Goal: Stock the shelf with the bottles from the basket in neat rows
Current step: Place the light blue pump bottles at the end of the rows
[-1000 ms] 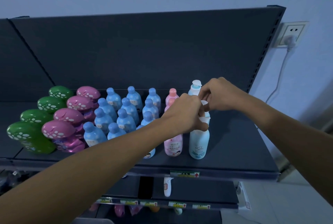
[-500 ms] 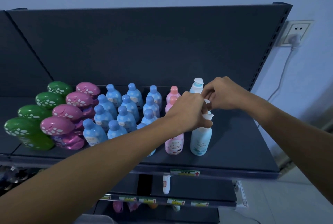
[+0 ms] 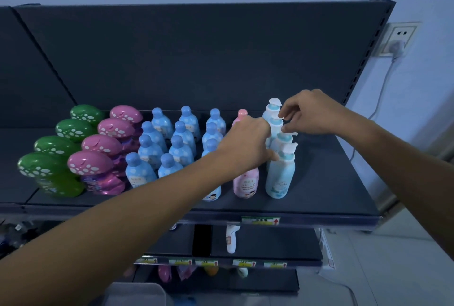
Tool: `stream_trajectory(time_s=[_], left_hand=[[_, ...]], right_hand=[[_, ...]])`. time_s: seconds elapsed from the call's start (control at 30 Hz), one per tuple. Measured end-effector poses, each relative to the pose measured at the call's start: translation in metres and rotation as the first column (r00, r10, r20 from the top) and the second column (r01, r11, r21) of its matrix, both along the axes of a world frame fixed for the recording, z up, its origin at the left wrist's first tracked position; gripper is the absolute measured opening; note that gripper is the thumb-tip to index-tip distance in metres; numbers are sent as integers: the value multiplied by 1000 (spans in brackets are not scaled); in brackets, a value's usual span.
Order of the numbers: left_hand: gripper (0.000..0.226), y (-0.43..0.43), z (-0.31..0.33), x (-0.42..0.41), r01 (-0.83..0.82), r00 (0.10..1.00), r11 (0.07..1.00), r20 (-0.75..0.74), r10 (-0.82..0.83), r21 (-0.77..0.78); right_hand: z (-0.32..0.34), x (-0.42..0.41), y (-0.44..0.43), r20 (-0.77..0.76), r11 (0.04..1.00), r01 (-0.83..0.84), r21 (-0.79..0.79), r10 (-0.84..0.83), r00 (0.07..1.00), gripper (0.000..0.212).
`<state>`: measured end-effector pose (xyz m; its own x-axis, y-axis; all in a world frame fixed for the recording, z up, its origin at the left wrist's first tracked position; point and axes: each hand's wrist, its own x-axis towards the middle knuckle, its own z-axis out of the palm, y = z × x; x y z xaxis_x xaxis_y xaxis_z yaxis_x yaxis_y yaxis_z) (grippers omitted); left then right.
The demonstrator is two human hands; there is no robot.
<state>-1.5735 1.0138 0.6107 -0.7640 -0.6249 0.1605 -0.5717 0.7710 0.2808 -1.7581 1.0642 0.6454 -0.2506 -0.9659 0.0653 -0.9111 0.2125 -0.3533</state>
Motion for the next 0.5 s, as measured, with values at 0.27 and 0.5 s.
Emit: stream_trajectory(time_s=[0.27,0.5], left_hand=[[16,-25,15,88,-52,995,998,-85,54,19],[16,-40,5,185,-34,993,994,-107,45,99]], right_hand=[[13,71,9,-109,996,-20,-83,10,994,19],[-2,173,15,-123,994,13,-111,-27,992,18]])
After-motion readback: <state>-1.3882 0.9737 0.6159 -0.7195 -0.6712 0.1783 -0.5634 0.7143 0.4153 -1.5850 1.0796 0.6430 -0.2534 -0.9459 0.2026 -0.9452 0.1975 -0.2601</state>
